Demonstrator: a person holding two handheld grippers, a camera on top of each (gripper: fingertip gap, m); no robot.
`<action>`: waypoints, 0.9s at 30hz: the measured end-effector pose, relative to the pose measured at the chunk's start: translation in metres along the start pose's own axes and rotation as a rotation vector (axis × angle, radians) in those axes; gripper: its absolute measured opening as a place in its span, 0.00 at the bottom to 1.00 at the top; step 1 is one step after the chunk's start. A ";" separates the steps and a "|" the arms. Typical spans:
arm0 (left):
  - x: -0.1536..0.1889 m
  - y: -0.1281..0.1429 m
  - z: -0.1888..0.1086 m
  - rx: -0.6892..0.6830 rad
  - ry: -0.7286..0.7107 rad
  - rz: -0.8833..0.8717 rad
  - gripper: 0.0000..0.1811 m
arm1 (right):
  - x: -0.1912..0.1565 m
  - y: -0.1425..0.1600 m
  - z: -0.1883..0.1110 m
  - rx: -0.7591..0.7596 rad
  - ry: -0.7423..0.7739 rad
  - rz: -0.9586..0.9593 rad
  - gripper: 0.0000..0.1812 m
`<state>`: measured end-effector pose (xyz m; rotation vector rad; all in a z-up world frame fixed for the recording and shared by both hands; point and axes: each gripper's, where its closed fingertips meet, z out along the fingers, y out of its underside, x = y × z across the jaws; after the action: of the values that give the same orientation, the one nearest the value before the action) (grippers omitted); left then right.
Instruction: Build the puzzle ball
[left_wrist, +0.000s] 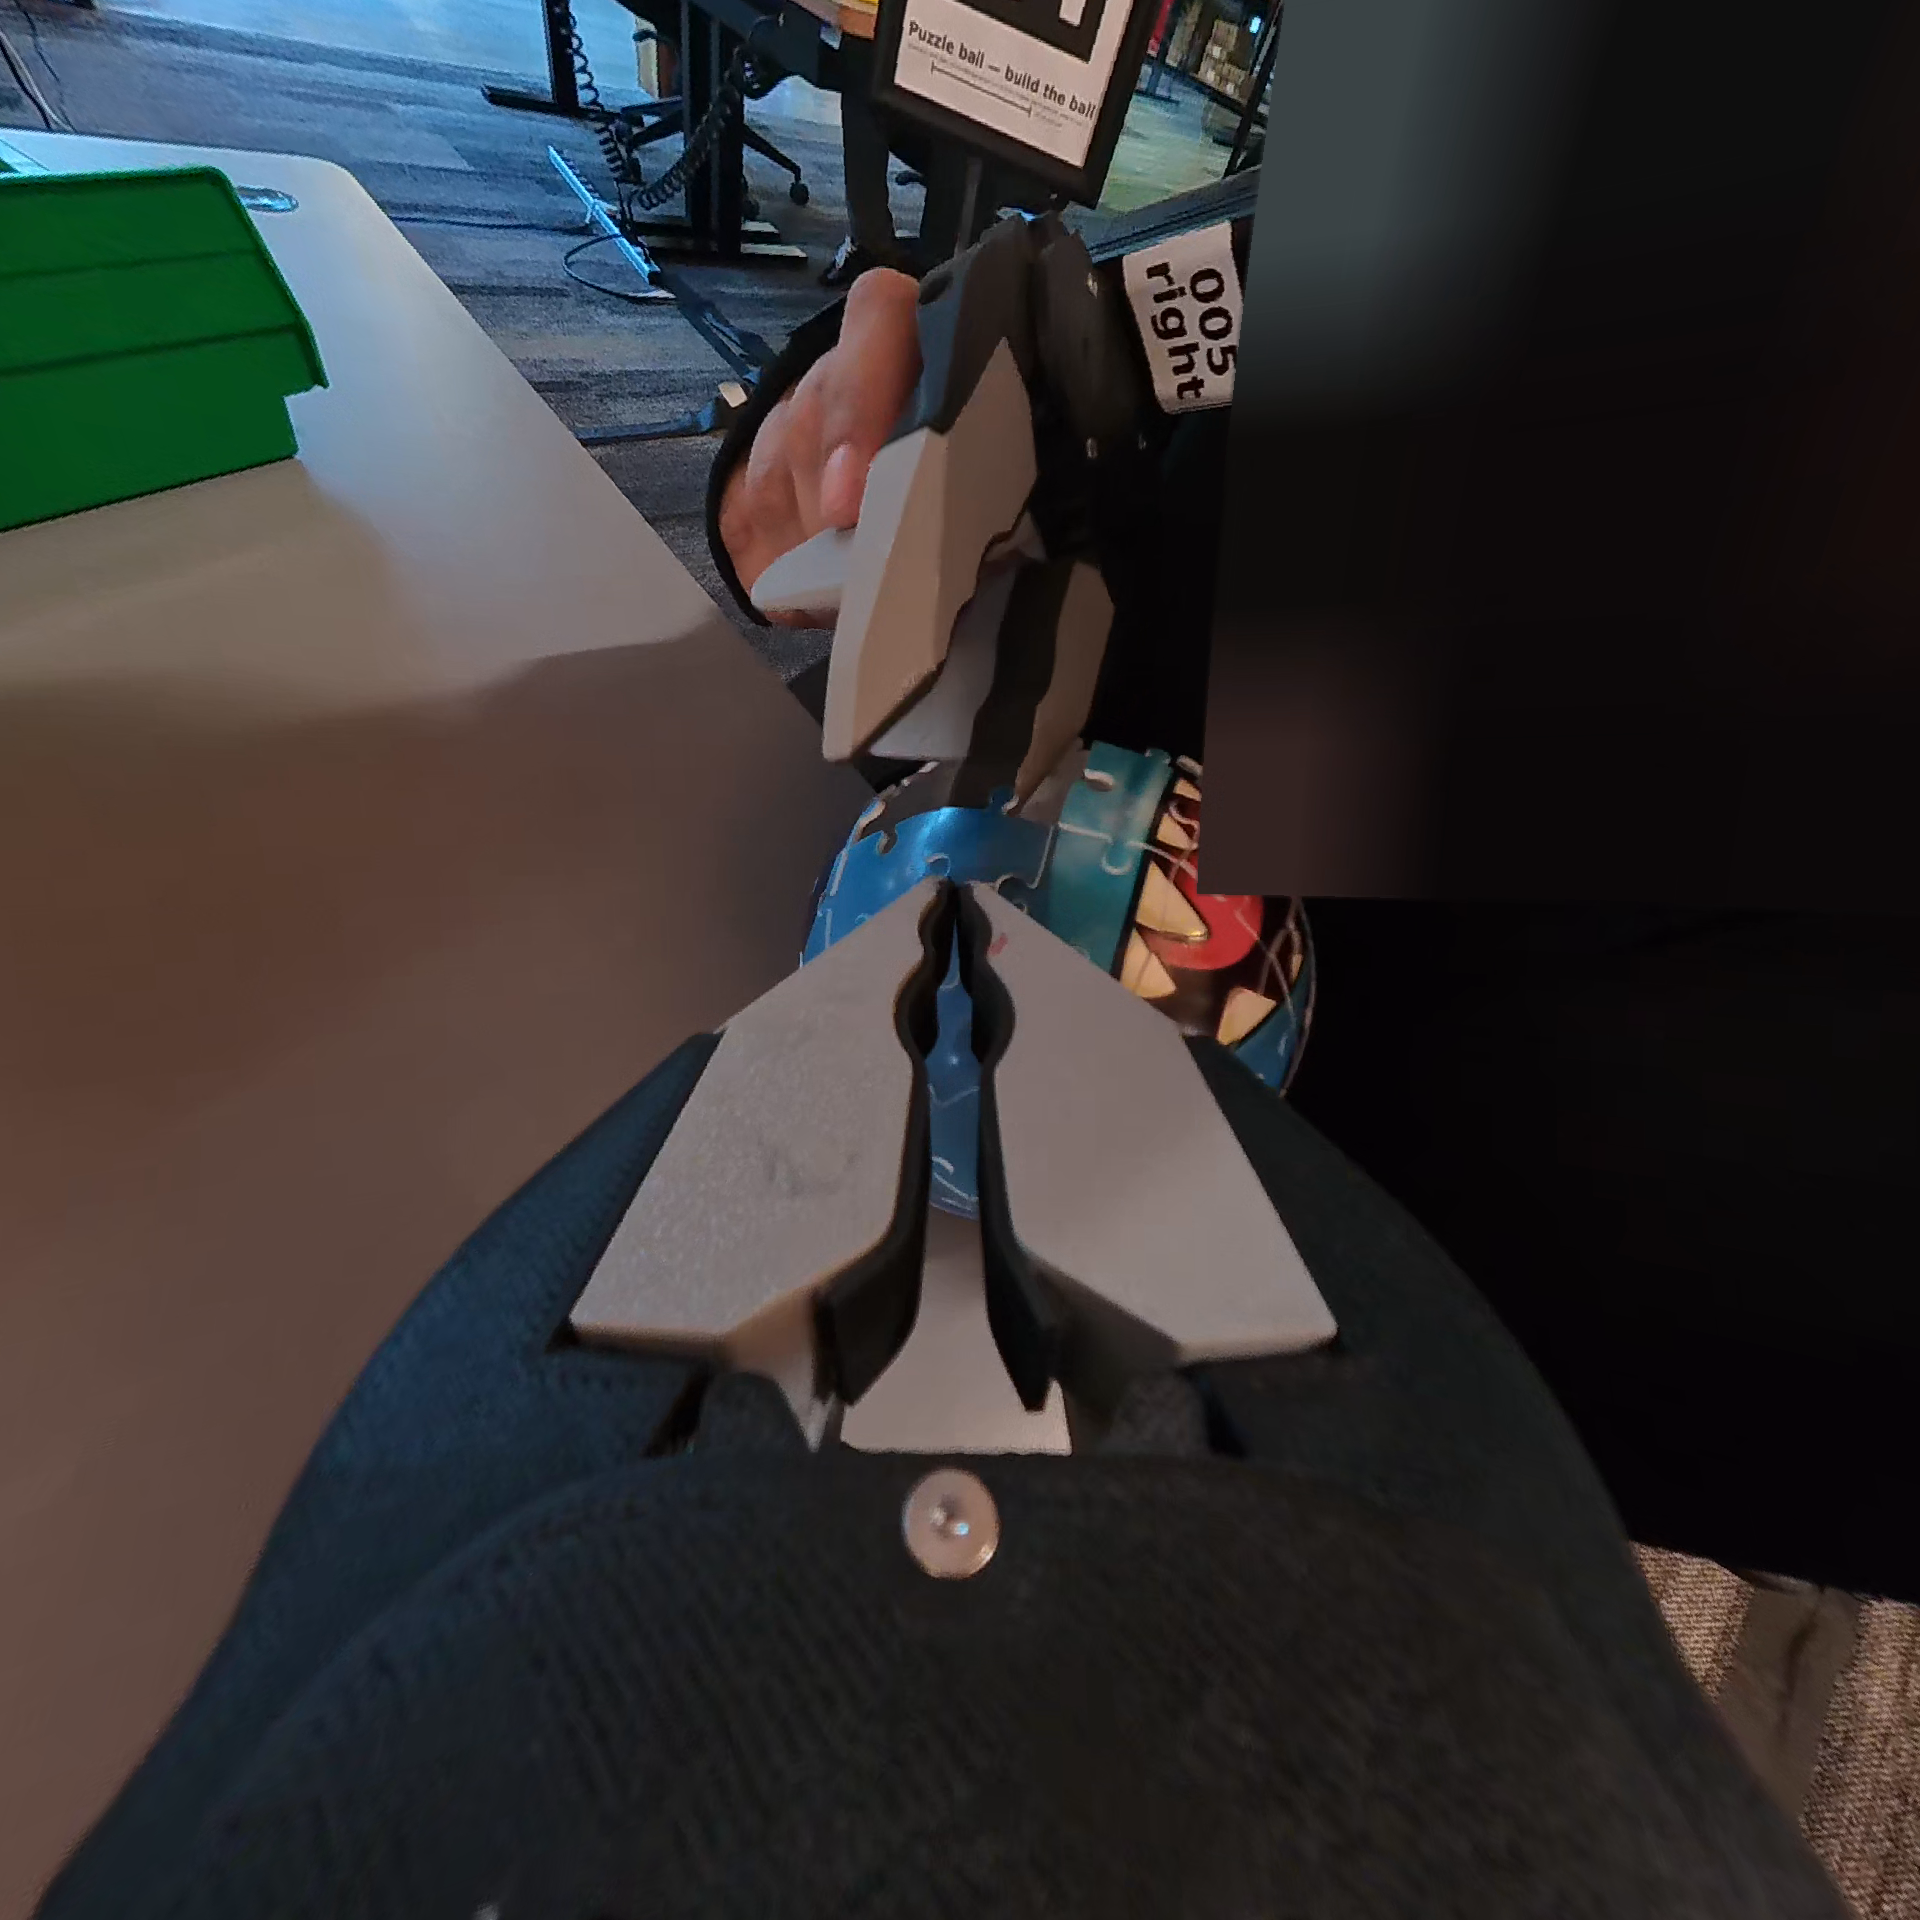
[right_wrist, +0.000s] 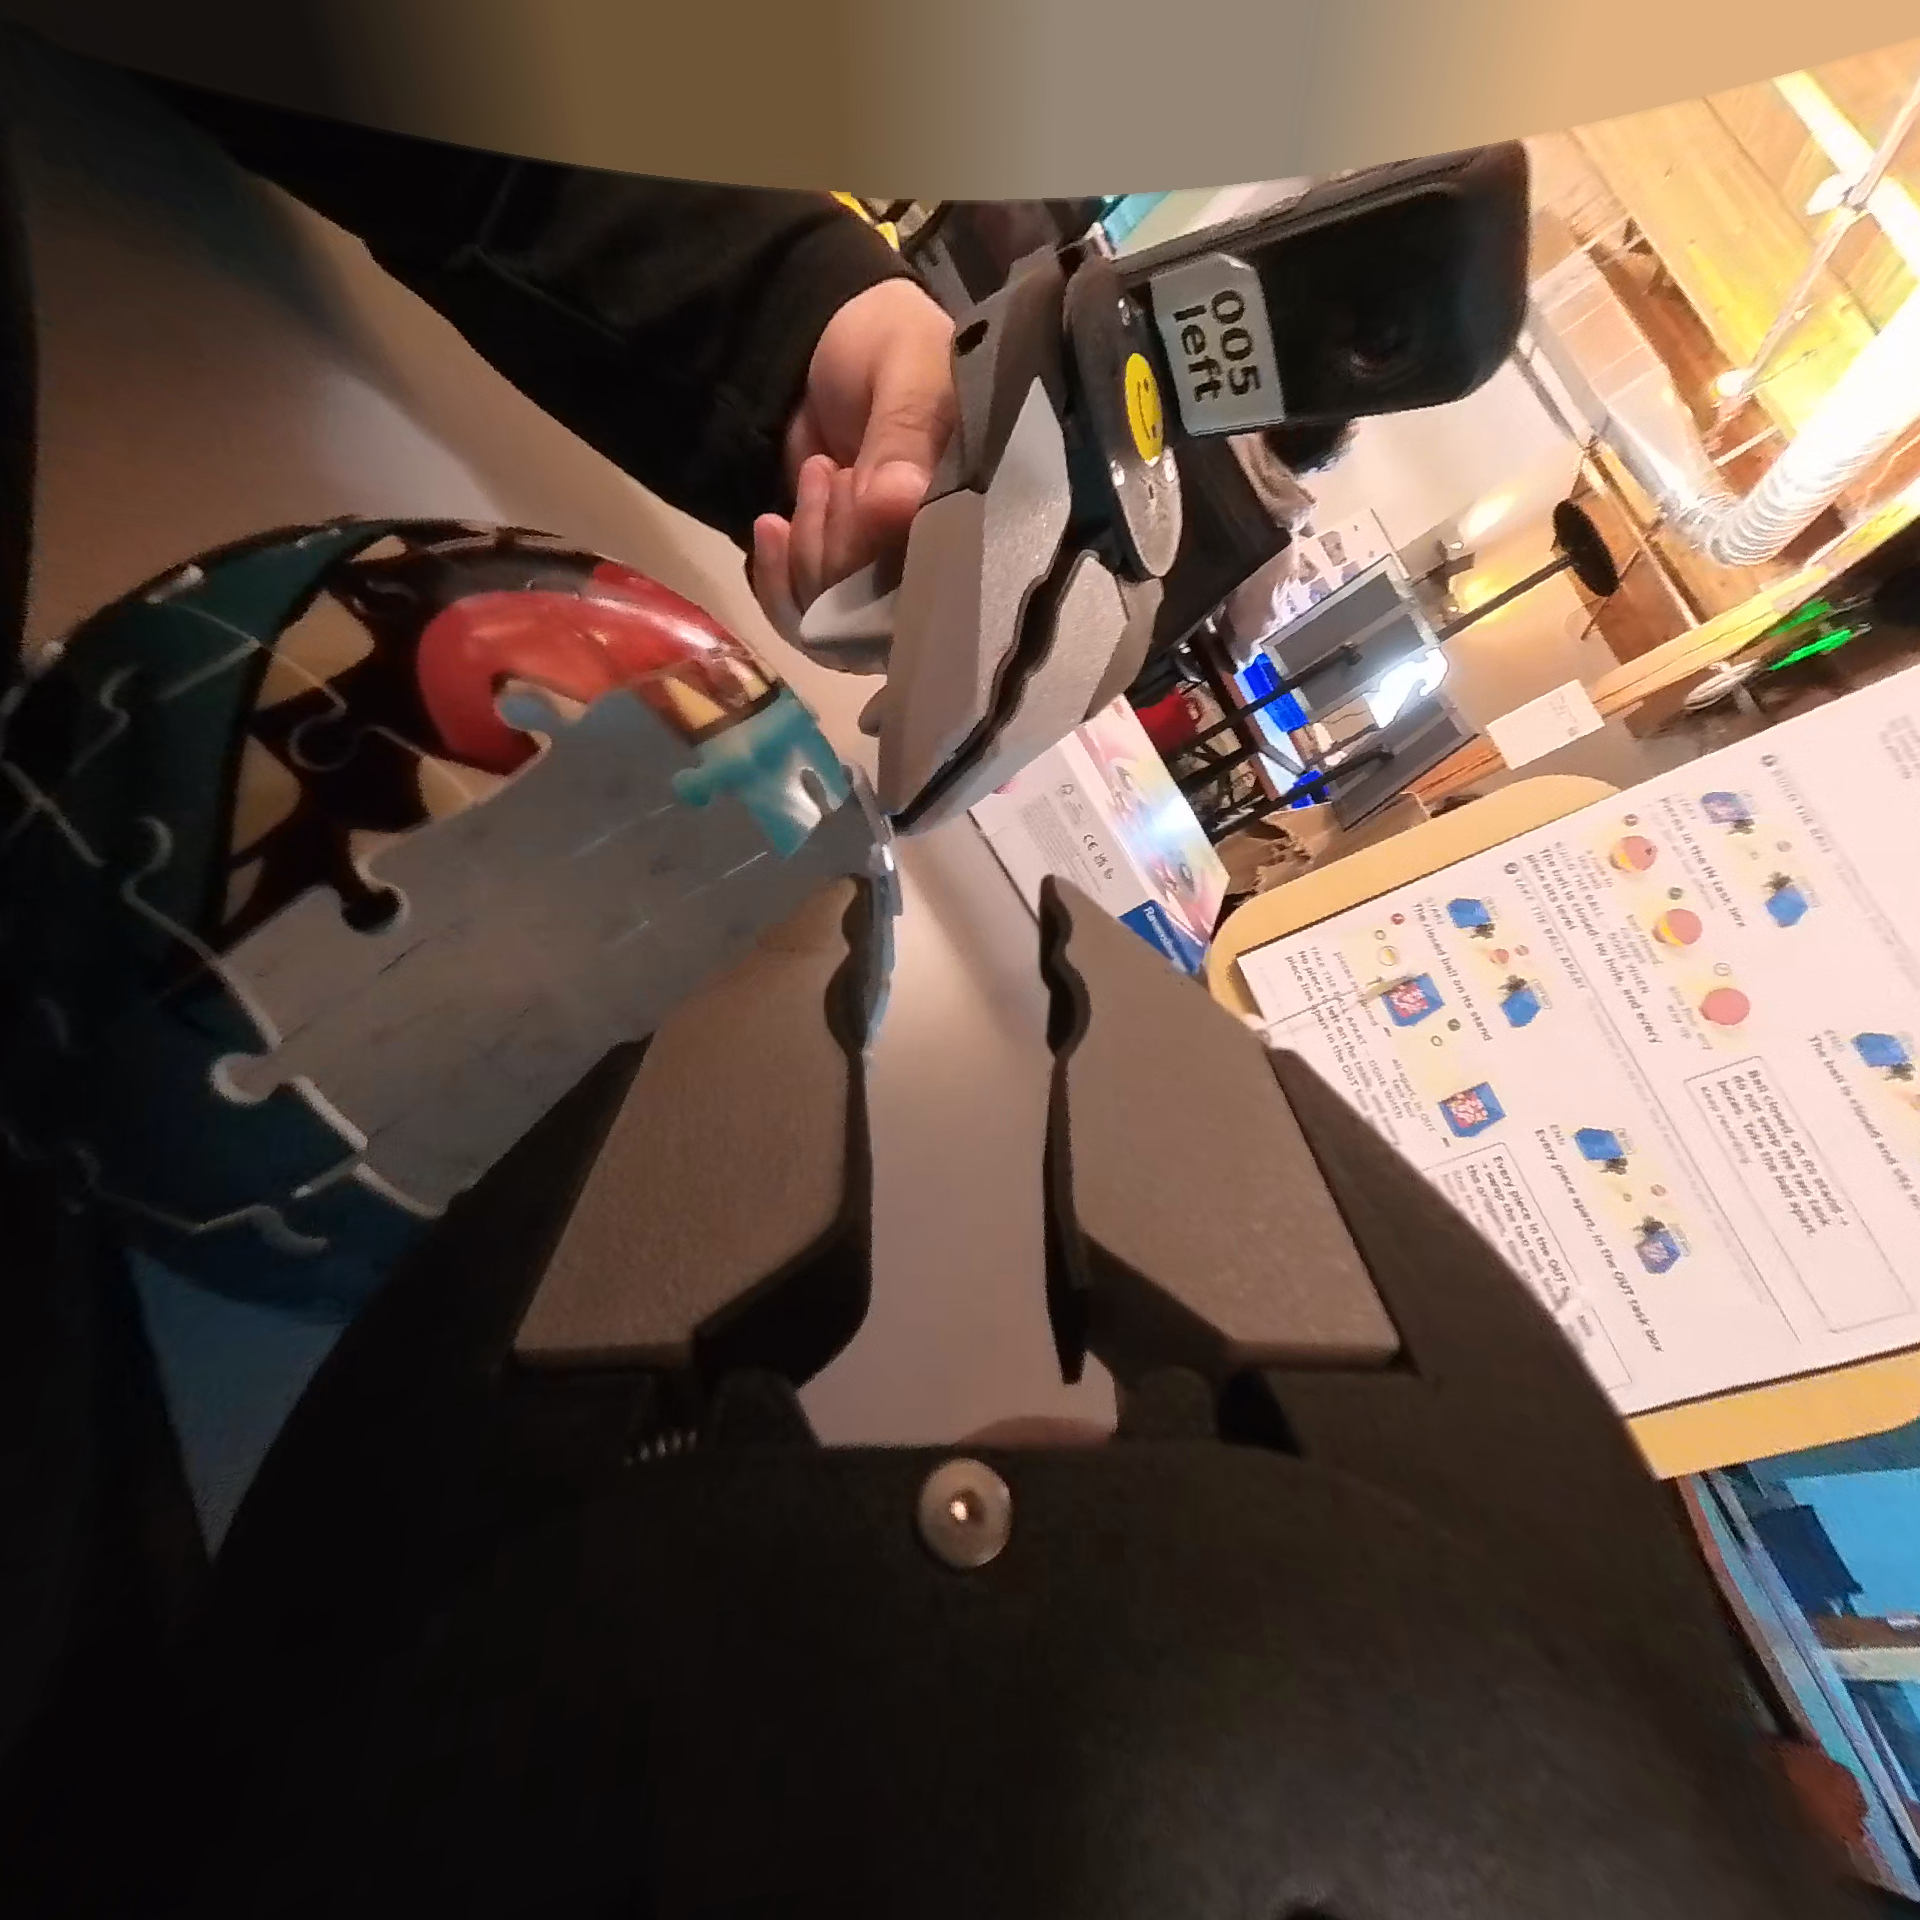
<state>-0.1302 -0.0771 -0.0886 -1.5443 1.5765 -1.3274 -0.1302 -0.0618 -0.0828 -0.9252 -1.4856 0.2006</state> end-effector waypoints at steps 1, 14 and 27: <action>0.000 0.000 0.000 -0.001 0.001 0.001 0.00 | 0.001 0.000 0.000 0.004 0.007 0.002 0.16; 0.006 -0.006 0.014 -0.010 0.007 -0.004 0.00 | 0.004 -0.002 -0.004 0.050 0.063 0.042 0.20; 0.022 -0.009 0.021 -0.034 -0.009 -0.009 0.00 | 0.008 -0.002 -0.005 0.106 0.065 0.216 0.24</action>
<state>-0.1117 -0.1026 -0.0829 -1.5779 1.5960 -1.3024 -0.1255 -0.0598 -0.0751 -0.9964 -1.3014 0.3998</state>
